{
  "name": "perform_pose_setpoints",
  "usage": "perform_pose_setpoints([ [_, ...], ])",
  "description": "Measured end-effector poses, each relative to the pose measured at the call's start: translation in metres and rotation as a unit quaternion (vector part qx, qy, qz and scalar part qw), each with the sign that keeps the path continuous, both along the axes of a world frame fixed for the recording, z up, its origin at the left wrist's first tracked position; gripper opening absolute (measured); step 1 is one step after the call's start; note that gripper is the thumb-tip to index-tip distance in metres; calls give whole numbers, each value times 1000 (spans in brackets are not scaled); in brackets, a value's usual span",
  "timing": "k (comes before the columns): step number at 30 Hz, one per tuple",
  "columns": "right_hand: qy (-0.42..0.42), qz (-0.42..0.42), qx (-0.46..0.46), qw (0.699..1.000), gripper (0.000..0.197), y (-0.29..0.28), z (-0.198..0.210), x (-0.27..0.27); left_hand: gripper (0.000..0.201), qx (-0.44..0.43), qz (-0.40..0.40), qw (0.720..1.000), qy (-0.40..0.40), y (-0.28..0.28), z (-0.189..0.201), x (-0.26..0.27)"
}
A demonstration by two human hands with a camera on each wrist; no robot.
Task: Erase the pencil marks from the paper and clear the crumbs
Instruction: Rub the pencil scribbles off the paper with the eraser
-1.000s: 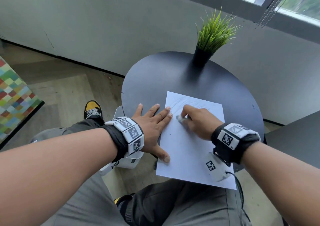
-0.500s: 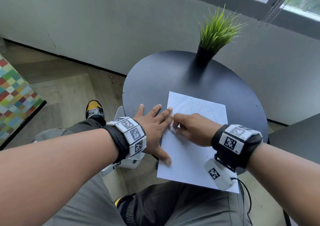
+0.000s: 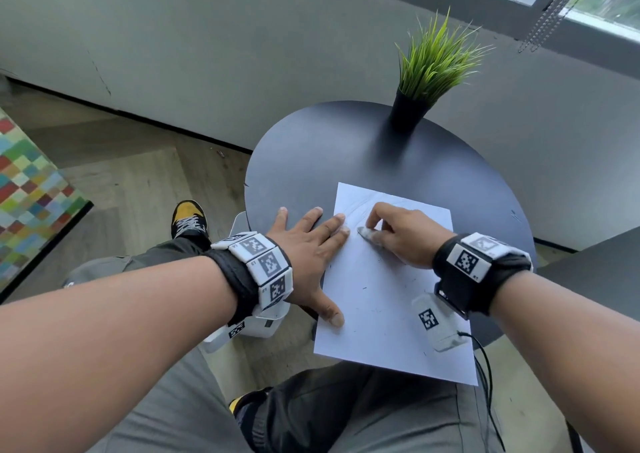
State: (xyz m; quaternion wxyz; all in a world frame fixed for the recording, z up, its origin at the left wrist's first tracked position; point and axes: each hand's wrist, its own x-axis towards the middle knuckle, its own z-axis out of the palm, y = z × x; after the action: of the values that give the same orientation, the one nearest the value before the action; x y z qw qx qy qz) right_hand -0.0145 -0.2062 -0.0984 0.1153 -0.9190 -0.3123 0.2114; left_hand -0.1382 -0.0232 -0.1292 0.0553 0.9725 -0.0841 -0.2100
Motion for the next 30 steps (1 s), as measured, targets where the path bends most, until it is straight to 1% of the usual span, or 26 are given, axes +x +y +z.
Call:
perform_pose_setpoints([
  [4, 10, -8, -5, 1000, 23, 3, 1, -6, 132, -16, 29, 999, -19, -5, 4, 0],
  [6, 3, -6, -9, 1000, 24, 5, 2, -13, 129, -12, 30, 999, -31, -7, 4, 0],
  [9, -8, 70, -27, 997, 24, 11, -2, -36, 129, -6, 24, 999, -41, -5, 3, -2],
  [10, -7, 77, -28, 997, 24, 13, -1, -39, 131, -5, 24, 999, -38, -4, 3, -2],
  [11, -9, 60, -24, 998, 23, 14, 0, -35, 135, -2, 25, 999, -32, -4, 3, -3],
  [14, -40, -44, -18, 998, 24, 14, 7, -15, 142, 6, 27, 1000, -12, -4, 3, 0],
  [15, -47, -52, -20, 997, 24, 15, 7, -15, 143, 7, 27, 1000, -8, -4, 4, 1],
  [16, -47, -37, -27, 998, 24, 18, 6, -21, 144, 7, 27, 1000, -6, -5, 4, 2],
  [19, -14, 57, -46, 997, 23, 25, 3, -53, 144, 11, 22, 1000, -9, -4, 4, 4],
  [20, -6, 67, -48, 997, 24, 25, 4, -55, 144, 12, 21, 1000, -10, -4, 4, 4],
  [21, -11, 55, -48, 997, 26, 25, 6, -48, 144, 12, 21, 1000, -9, -4, 5, 4],
  [24, -34, -42, -30, 998, 27, 19, 8, -22, 145, 11, 24, 1000, -3, -5, 5, 5],
  [25, -34, -42, -26, 998, 27, 17, 9, -24, 145, 11, 25, 1000, -2, -5, 5, 4],
  [26, -27, -11, -26, 999, 26, 17, 9, -32, 145, 12, 24, 1000, -1, -5, 4, 4],
  [28, 3, 99, -27, 995, 23, 18, 8, -58, 144, 11, 26, 1000, 3, -5, 5, 3],
  [29, 25, 140, -31, 989, 20, 17, 8, -68, 144, 10, 26, 1000, 4, -5, 5, 3],
  [30, 31, 150, -33, 988, 19, 15, 8, -67, 144, 10, 27, 1000, 4, -5, 6, 3],
])
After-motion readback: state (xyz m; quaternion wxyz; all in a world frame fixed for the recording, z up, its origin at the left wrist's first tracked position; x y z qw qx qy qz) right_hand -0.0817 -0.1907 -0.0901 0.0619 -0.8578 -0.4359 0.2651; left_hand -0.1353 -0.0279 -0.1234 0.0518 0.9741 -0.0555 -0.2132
